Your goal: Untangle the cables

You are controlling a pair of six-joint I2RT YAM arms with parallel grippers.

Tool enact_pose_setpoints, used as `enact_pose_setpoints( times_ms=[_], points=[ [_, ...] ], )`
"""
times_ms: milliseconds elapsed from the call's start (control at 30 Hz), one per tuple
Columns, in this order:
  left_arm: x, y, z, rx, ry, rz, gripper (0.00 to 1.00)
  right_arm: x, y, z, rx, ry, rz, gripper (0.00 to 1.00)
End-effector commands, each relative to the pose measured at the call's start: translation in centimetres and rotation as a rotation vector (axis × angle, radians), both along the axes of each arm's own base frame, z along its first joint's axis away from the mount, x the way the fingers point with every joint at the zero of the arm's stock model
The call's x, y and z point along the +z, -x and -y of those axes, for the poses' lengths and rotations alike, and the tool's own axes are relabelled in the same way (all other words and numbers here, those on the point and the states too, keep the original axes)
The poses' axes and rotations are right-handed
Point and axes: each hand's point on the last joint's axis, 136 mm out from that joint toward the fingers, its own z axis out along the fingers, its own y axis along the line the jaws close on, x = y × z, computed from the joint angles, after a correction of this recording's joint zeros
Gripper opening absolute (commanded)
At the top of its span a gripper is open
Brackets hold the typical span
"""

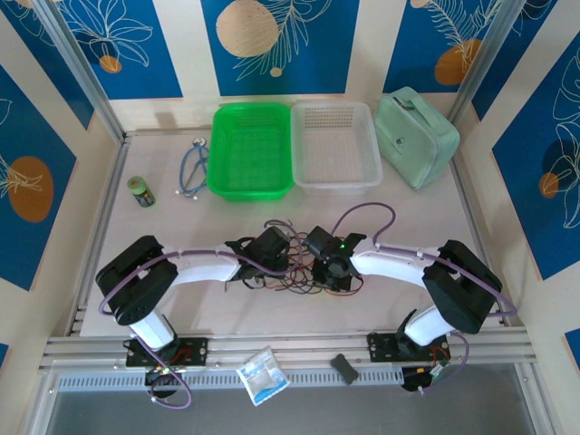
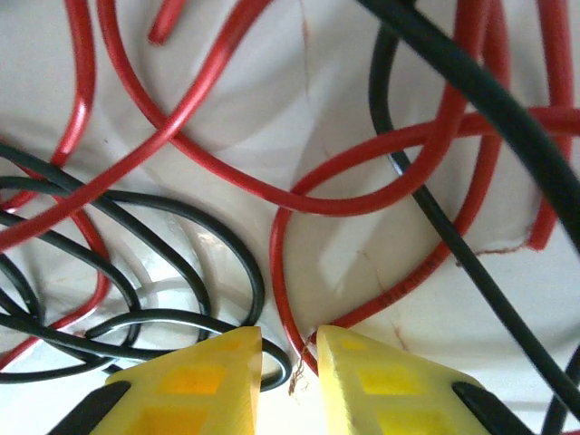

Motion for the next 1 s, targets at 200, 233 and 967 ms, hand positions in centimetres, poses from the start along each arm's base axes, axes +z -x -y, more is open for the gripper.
enact_pose_setpoints(
  times_ms=[200,233,967],
  points=[
    [-2.9,0.9,-4.1,0.073,-0.196,-0.041,0.07,-0.6,2.7,5.0,-0.022,0.199,-0.088,0.15],
    [-2.9,0.8,-4.4,0.082,-0.204,-0.038,0.07,-0.4,2.6,5.4,-0.027,0.210,-0.087,0.14],
    [-2.3,0.1,-3.7,0.080,-0.175,-0.019,0.07,4.0,0.3,-0.4,0.085,-0.004,0.001,0.32]
  ],
)
